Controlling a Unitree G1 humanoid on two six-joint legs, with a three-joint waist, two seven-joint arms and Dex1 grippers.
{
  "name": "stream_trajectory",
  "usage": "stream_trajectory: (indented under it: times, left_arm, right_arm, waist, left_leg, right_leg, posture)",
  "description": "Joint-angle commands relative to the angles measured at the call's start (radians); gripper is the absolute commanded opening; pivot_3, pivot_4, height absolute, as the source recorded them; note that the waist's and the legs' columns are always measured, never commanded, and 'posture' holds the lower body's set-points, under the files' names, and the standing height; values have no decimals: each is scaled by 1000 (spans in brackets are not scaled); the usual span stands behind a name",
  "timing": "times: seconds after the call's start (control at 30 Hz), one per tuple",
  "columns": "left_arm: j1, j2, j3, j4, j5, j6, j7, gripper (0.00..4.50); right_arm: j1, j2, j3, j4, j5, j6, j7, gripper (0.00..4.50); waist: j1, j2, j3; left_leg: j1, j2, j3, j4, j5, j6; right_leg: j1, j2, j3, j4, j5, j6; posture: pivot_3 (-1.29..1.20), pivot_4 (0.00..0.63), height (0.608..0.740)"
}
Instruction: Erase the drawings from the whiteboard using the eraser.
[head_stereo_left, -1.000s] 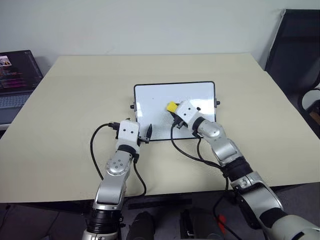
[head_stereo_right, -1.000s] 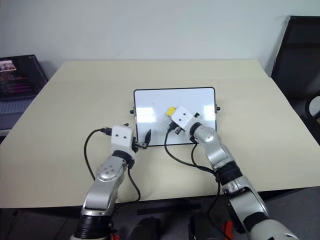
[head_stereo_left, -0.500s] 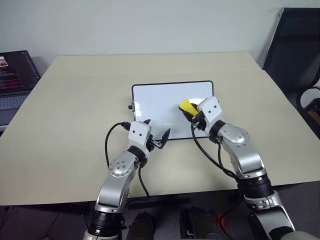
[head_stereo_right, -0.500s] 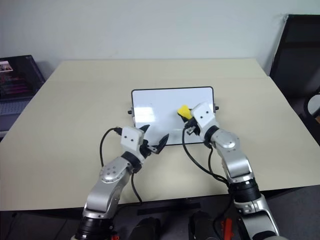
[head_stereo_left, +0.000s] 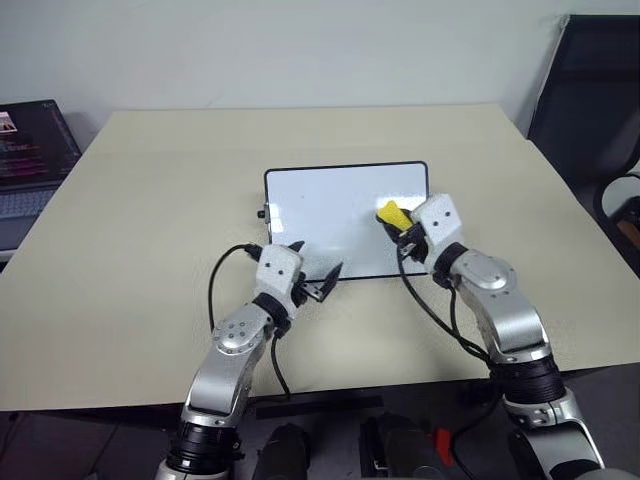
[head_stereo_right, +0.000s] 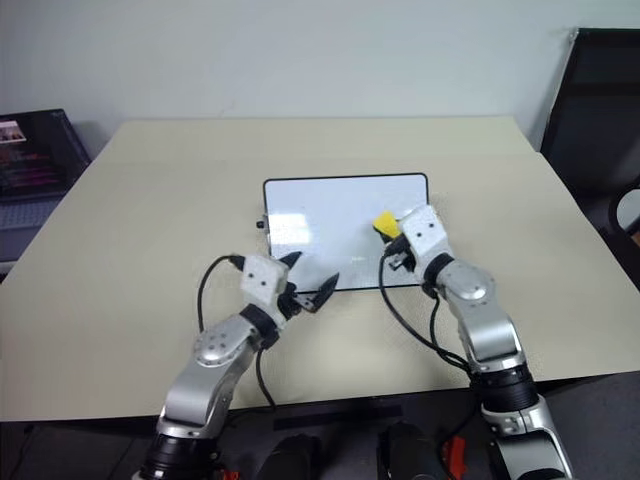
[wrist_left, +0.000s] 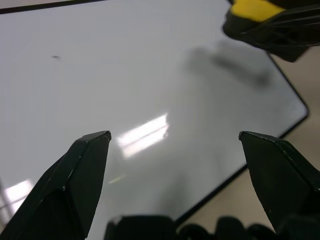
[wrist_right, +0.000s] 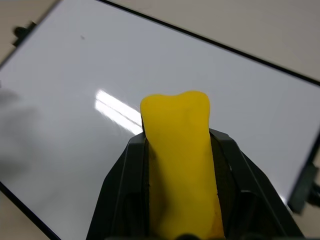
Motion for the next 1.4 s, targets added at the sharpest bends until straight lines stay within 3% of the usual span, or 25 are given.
stream_trajectory:
  times: [0.03,0.37,0.67,1.13,1.4]
  left_arm:
    - [-39,10,-32,-24,-8,-40,-48,4500]
    - [-114,98,-77,48,-103,-60,-309,4500]
    - [-206,144,-76,197,-123,-96,-433,4500]
    - [-233,142,-102,305,-58,-213,-481,4500]
    - [-248,129,-105,307,-53,-217,-481,4500]
  right_arm:
    - [19,-44,-81,-111,-1,71,-35,1249]
    - [80,-140,-262,-226,21,336,-101,1249]
    - [103,-118,-287,-244,64,504,-127,1249]
    - [97,-109,-266,-180,108,526,-131,1249]
    - [80,-101,-264,-41,103,413,-138,1249]
  waist:
    - [2,0,0]
    - [-5,1,1]
    - [-5,1,1]
    - [-5,1,1]
    - [-4,1,1]
  left_leg:
    - [0,0,0,0,0,0]
    - [0,0,1,0,0,0]
    - [0,0,1,0,0,0]
    - [0,0,1,0,0,0]
    - [0,0,1,0,0,0]
  right_leg:
    - [0,0,0,0,0,0]
    - [0,0,0,0,-2,-3]
    - [0,0,1,0,-1,-2]
    - [-1,0,0,0,-1,-1]
    - [-1,0,0,0,0,0]
  posture:
    - [0,150,740]
    - [0,150,740]
    - [0,150,740]
    - [0,150,740]
    - [0,150,740]
